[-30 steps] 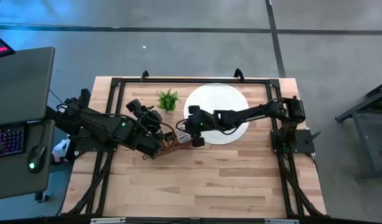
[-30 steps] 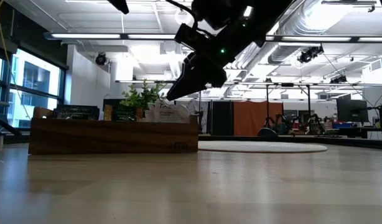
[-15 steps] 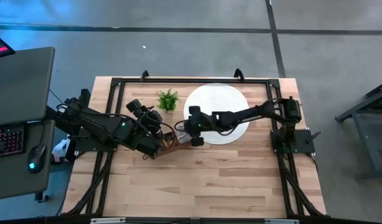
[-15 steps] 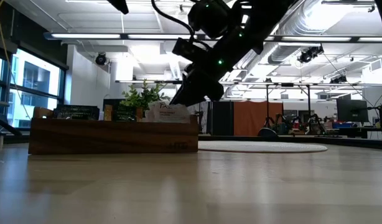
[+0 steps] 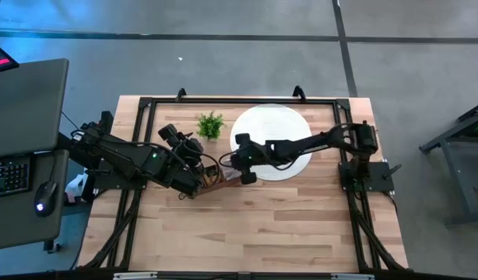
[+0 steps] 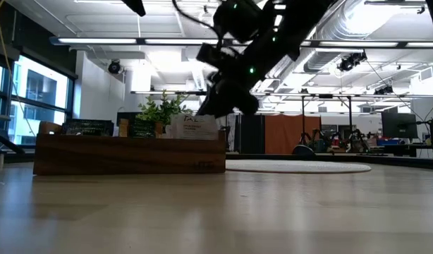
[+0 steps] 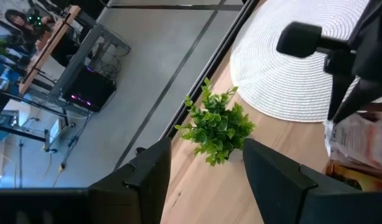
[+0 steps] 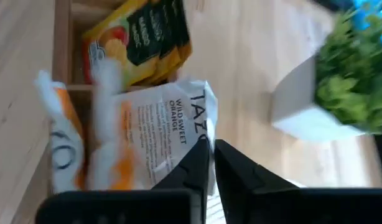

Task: Pick & Place Tea
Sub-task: Adjust the orange tea bag in the wooden organizer, then return to Home Position

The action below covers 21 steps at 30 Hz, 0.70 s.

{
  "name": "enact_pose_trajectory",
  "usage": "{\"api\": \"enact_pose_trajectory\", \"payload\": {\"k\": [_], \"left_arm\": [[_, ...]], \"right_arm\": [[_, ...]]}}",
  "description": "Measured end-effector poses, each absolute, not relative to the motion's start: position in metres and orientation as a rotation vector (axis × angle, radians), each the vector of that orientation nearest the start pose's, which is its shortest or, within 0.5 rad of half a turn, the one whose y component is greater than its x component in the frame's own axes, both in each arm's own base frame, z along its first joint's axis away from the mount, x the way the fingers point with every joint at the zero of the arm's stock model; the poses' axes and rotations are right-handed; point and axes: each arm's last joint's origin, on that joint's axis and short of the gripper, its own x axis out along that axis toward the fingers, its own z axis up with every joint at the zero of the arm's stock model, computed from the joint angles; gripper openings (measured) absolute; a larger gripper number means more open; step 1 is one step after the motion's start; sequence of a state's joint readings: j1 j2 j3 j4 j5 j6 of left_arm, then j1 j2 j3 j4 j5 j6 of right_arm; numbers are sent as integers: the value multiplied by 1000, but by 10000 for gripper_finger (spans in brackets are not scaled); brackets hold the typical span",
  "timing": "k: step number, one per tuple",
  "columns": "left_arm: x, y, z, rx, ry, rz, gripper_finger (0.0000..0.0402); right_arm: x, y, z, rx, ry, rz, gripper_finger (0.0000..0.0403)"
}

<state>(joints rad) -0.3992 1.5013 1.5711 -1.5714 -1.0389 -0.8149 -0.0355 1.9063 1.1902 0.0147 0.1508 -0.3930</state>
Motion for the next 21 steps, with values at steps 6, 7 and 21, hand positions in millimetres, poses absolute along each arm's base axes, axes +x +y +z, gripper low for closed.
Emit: {"api": "enact_pose_trajectory", "payload": {"k": [6, 7, 21], "left_arm": [[238, -73, 362, 293, 811, 884, 195], [238, -73, 362, 293, 810, 884, 195], [222, -75, 372, 207, 825, 815, 178]], "right_arm": [[400, -6, 197, -427, 662, -12, 22], [398, -4, 202, -422, 652, -5, 20], [335, 32, 291, -396, 612, -71, 19]]}}
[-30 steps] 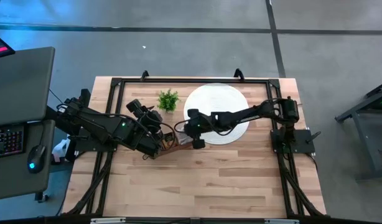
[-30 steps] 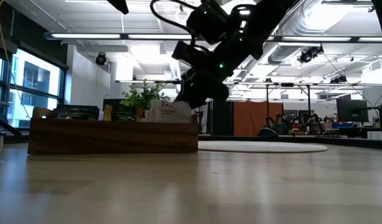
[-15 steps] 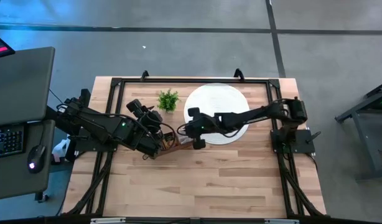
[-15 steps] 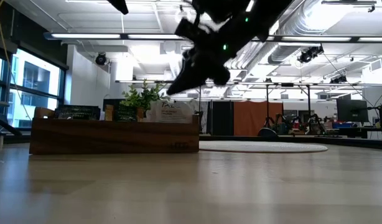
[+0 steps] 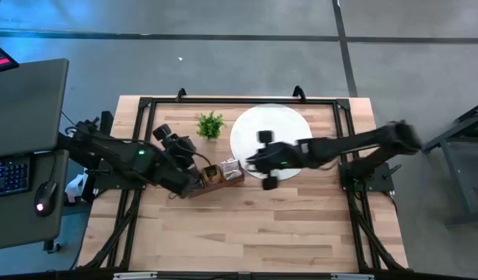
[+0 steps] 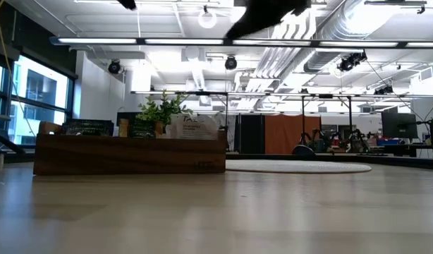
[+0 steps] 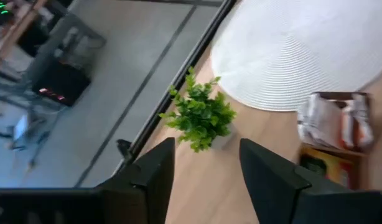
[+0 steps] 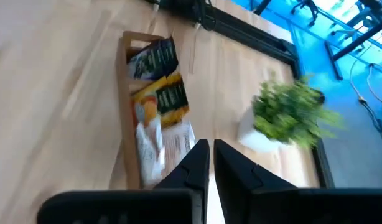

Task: Pick & Place Tea
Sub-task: Return to Home Position

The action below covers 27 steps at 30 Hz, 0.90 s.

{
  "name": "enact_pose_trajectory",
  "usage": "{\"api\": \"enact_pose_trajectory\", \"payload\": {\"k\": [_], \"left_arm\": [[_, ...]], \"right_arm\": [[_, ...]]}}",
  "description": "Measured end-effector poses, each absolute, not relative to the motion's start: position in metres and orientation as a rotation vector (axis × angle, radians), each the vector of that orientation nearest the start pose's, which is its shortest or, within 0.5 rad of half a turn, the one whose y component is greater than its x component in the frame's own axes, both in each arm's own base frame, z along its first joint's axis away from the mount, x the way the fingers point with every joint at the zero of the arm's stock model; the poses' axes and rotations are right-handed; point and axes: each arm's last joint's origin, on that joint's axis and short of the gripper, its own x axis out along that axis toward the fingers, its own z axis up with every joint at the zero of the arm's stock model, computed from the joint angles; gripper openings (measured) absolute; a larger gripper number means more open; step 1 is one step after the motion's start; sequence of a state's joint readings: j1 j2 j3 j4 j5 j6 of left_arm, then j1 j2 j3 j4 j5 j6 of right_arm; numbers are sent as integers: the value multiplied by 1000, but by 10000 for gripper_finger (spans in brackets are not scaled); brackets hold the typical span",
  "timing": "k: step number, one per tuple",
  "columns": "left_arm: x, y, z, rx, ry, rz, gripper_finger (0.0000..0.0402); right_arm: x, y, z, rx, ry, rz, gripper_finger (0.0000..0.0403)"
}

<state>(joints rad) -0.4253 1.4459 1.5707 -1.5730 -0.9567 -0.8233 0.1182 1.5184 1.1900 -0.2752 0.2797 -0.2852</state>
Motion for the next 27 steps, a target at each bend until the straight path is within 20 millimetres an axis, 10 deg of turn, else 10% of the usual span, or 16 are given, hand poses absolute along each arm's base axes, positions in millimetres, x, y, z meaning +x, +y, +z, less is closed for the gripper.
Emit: {"api": "enact_pose_trajectory", "payload": {"k": [7, 20, 27], "left_arm": [[173, -76, 385, 87, 757, 694, 127], [94, -62, 293, -190, 395, 486, 32], [66, -32, 269, -152, 321, 460, 10]], "right_arm": [[240, 46, 343, -296, 475, -19, 4], [130, 36, 269, -166, 22, 140, 2], [101, 21, 269, -208, -129, 71, 5]]}}
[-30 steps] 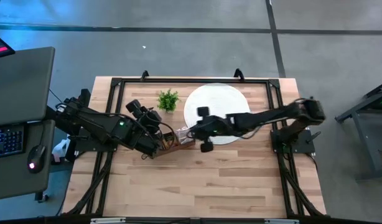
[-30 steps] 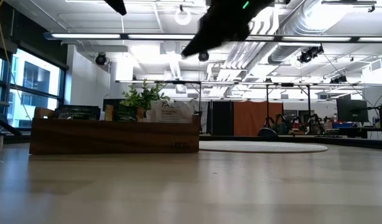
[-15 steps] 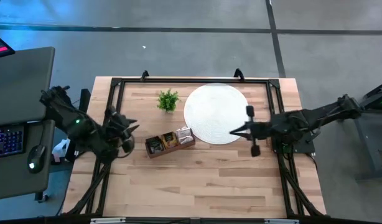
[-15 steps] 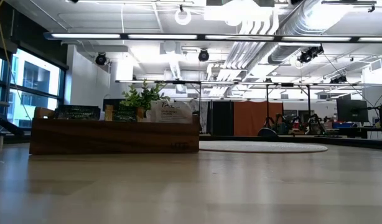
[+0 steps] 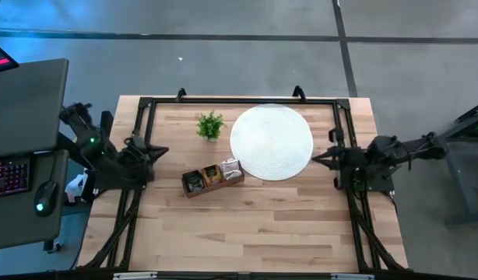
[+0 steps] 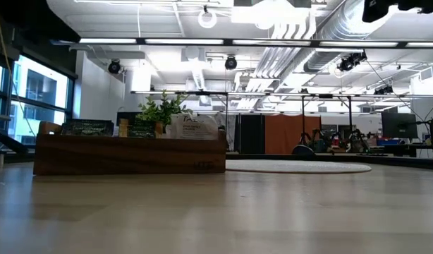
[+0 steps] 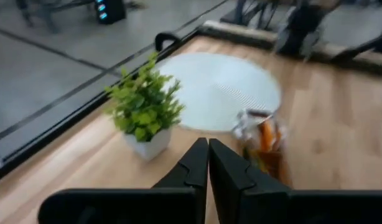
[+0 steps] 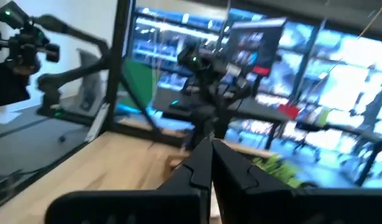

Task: Pick & Place Tea
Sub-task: Return to Home Position

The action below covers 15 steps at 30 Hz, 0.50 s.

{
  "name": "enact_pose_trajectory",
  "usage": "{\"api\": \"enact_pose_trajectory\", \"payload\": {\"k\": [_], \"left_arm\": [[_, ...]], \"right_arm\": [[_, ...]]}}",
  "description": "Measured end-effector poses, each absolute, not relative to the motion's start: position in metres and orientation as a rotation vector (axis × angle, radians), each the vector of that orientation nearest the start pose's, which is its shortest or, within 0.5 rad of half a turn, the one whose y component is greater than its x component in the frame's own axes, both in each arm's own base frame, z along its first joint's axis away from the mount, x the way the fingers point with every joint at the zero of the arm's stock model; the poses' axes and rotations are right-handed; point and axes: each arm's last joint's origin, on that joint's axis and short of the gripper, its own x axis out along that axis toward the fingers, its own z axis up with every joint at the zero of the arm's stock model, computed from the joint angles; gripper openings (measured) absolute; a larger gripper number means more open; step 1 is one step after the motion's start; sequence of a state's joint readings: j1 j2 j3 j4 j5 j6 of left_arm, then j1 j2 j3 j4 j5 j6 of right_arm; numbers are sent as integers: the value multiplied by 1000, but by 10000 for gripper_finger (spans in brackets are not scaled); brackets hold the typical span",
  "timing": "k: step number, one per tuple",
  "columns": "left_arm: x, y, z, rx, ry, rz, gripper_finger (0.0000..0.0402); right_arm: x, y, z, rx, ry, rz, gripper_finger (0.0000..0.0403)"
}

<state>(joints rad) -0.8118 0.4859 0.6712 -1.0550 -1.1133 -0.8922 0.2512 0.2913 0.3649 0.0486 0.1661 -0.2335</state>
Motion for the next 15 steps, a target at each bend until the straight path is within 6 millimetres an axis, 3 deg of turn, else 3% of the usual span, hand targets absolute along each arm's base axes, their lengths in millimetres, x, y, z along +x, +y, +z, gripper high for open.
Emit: {"api": "enact_pose_trajectory", "payload": {"k": [4, 9, 11, 15], "left_arm": [[61, -27, 268, -212, 221, 356, 10], [80, -50, 244, -91, 133, 146, 10], [82, -52, 238, -19, 99, 155, 10], [80, -41, 245, -15, 63, 223, 10]], "right_arm": [[95, 15, 272, -232, -160, 29, 2], [108, 13, 255, -175, -104, 105, 2], [114, 12, 246, -183, -97, 132, 1], [118, 6, 238, -203, -83, 143, 2]]}}
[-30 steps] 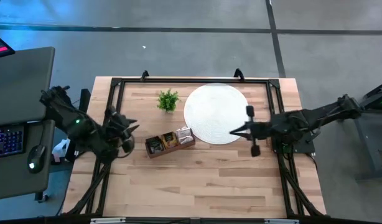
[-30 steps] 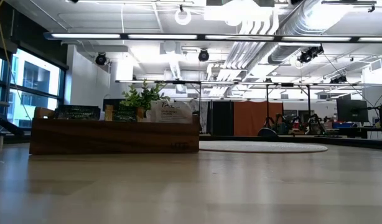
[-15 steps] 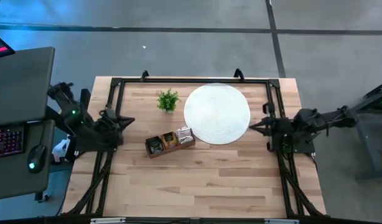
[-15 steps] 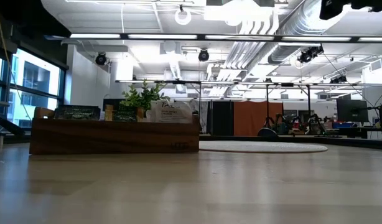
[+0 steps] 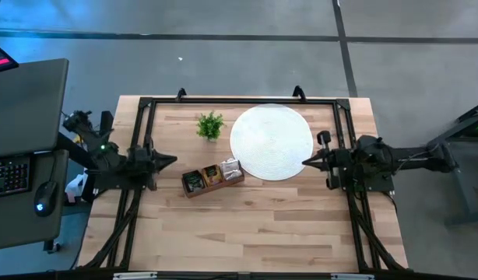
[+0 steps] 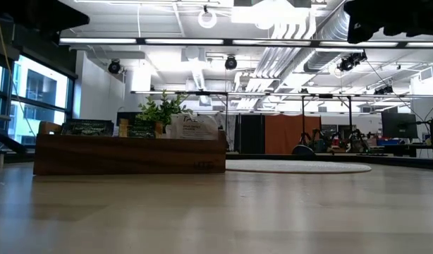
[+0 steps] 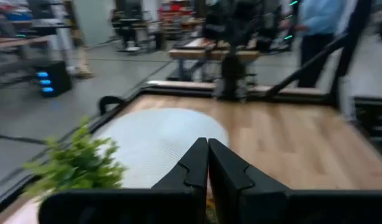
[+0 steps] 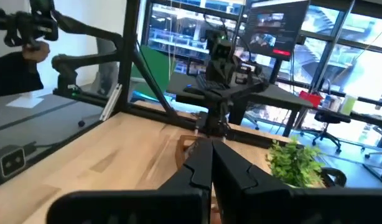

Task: Pick & Place Tea
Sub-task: Return to Home Position

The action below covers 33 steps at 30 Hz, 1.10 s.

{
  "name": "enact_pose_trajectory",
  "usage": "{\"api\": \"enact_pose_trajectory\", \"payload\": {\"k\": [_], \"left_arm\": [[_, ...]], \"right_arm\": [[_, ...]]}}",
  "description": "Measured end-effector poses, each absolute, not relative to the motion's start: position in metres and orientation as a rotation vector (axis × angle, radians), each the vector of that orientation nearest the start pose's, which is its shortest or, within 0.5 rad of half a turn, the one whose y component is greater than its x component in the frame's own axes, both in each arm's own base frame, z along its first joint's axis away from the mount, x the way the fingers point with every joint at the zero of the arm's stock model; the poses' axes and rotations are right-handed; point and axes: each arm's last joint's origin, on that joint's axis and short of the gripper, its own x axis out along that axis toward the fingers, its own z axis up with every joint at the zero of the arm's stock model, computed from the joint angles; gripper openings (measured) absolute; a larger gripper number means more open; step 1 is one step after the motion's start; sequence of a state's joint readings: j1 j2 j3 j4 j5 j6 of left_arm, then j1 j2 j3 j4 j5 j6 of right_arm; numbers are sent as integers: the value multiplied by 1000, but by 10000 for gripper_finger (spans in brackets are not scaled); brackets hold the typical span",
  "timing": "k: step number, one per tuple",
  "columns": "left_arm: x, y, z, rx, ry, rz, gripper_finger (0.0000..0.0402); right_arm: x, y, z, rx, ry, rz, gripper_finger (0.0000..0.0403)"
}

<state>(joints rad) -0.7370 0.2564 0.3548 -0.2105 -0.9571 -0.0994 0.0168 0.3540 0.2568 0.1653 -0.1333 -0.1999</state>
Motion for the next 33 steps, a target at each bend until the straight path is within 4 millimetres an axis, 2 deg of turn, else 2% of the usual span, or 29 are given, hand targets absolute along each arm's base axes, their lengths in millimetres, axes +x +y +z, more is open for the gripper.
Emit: {"api": "enact_pose_trajectory", "payload": {"k": [3, 7, 10, 13, 19, 22, 26, 33], "left_arm": [[79, -33, 245, -37, 57, 157, 10], [85, -24, 224, -23, 93, 181, 10], [89, -16, 208, -52, 114, 233, 10], [89, -10, 206, -63, 77, 240, 10], [90, -3, 202, -65, 11, 166, 10], [90, 1, 197, -52, 20, 214, 10], [92, 4, 189, -43, 38, 255, 10], [96, 5, 176, -34, 26, 266, 10]], "right_arm": [[117, 2, 239, -211, -106, 180, 1], [115, -1, 239, -219, -110, 294, 2], [115, -6, 238, -218, -92, 266, 2], [115, -10, 237, -233, -86, 237, 1], [115, -17, 213, -207, -86, 267, 1], [115, -21, 203, -184, -121, 229, 1], [112, -26, 202, -161, -161, 203, 3], [111, -31, 196, -109, -92, 218, 1]]}}
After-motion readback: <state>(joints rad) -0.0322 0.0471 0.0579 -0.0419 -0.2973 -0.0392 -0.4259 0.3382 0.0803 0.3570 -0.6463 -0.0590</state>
